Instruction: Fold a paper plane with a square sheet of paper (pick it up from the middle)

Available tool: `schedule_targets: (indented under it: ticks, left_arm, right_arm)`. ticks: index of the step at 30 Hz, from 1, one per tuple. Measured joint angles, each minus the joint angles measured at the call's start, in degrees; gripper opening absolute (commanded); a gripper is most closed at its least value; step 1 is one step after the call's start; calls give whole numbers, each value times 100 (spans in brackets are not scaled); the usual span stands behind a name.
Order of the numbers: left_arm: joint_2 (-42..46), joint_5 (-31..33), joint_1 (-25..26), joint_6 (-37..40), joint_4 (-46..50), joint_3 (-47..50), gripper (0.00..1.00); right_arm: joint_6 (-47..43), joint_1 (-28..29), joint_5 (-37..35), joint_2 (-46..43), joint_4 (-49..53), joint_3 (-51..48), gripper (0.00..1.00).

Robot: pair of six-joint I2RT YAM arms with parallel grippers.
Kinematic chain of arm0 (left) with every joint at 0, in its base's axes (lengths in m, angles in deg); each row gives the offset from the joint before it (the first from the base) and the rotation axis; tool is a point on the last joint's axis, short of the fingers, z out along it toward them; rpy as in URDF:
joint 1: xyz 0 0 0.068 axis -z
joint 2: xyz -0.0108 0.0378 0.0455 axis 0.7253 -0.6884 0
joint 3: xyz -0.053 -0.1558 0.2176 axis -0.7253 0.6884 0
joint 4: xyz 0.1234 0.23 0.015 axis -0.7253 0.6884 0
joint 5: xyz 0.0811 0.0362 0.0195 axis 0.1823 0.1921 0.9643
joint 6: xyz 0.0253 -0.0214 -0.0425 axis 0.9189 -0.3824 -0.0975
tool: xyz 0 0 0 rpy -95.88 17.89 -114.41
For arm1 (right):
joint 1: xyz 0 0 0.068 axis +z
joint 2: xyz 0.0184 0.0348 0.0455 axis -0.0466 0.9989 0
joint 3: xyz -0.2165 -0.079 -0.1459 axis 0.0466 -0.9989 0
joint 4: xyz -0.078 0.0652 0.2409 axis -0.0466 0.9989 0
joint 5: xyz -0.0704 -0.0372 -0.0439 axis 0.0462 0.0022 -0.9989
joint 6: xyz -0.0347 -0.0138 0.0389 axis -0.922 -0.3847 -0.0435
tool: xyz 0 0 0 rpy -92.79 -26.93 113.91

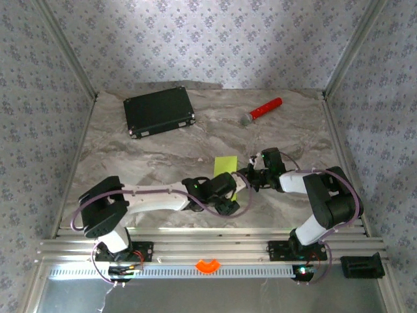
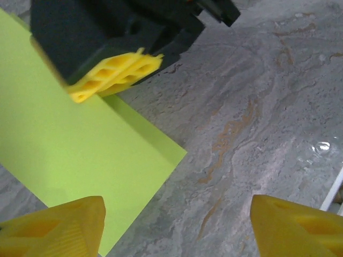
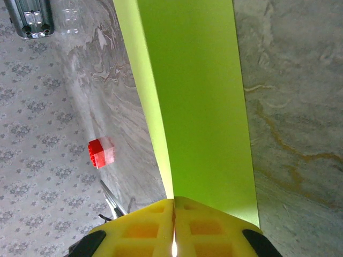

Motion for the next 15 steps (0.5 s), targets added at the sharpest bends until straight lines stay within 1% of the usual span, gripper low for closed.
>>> schedule_targets:
  ticks: [4,7,12,15]
  left_arm:
    - [-337,785,289,361,153,-234,82]
    - [-621,1329,424,570,284,-387,82]
    - [-1003,1954,511,780,409,-570,82]
    - [-1108,2186,511,868,424,-608,79]
  right_arm:
    - [0,0,0,0,0,0,9]
    - [0,0,0,0,0,0,9]
    - [0,0,2,0,0,0,10]
    - [0,0,2,0,0,0,10]
